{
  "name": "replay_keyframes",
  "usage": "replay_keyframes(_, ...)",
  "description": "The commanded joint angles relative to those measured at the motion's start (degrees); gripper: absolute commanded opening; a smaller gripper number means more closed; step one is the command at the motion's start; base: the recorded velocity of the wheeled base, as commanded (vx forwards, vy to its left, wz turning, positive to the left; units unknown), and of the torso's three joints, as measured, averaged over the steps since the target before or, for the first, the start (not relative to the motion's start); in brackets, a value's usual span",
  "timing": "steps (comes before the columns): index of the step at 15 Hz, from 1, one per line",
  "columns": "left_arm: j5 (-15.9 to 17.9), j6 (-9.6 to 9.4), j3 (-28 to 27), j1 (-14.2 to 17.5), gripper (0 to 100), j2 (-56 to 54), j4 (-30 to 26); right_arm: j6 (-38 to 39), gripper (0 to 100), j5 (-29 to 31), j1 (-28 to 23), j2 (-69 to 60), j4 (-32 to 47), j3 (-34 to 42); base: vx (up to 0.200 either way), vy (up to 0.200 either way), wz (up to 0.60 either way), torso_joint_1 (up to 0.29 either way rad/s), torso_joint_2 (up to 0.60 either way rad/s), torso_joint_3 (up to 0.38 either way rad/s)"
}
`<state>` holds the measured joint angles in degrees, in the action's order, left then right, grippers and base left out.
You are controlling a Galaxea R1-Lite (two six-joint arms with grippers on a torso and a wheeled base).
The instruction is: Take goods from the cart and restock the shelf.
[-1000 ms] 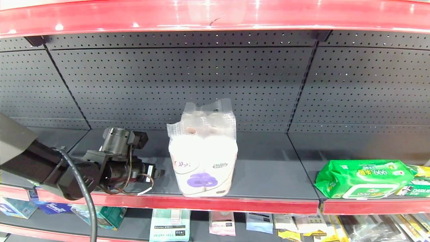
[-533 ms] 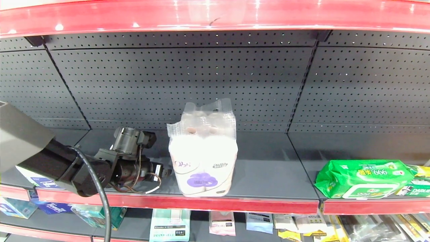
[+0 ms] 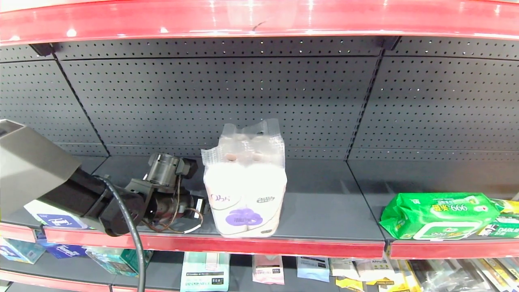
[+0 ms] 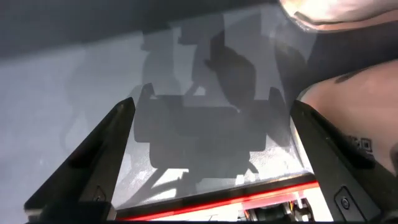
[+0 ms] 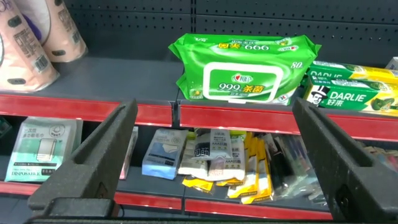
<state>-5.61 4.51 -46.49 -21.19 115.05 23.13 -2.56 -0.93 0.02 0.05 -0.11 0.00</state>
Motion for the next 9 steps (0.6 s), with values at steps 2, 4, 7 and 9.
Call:
replay_keyframes(2, 0.0, 0.06, -0.8, -0.4, 100, 0.6, 0.1, -0.1, 100, 0.0, 0.1, 0.0, -0.1, 0.0, 0.000, 0.000, 0.00, 0.000, 0.00, 0.000)
replay_keyframes(4, 0.0, 0.06, -1.2, -0.7, 100, 1.0, 0.1, -0.1, 100, 0.0, 0.1, 0.0, -0.1, 0.0, 0.000, 0.000, 0.00, 0.000, 0.00, 0.000)
replay_keyframes(7, 0.0, 0.06, -1.6, -1.2, 100, 1.3, 0.1, 0.0, 100, 0.0, 0.1, 0.0, 0.0, 0.0, 0.000, 0.000, 0.00, 0.000, 0.00, 0.000)
replay_keyframes(9, 0.0, 0.06, -2.0, -1.6, 100, 1.4, 0.1, 0.0, 100, 0.0, 0.1, 0.0, -0.1, 0.0, 0.000, 0.000, 0.00, 0.000, 0.00, 0.000)
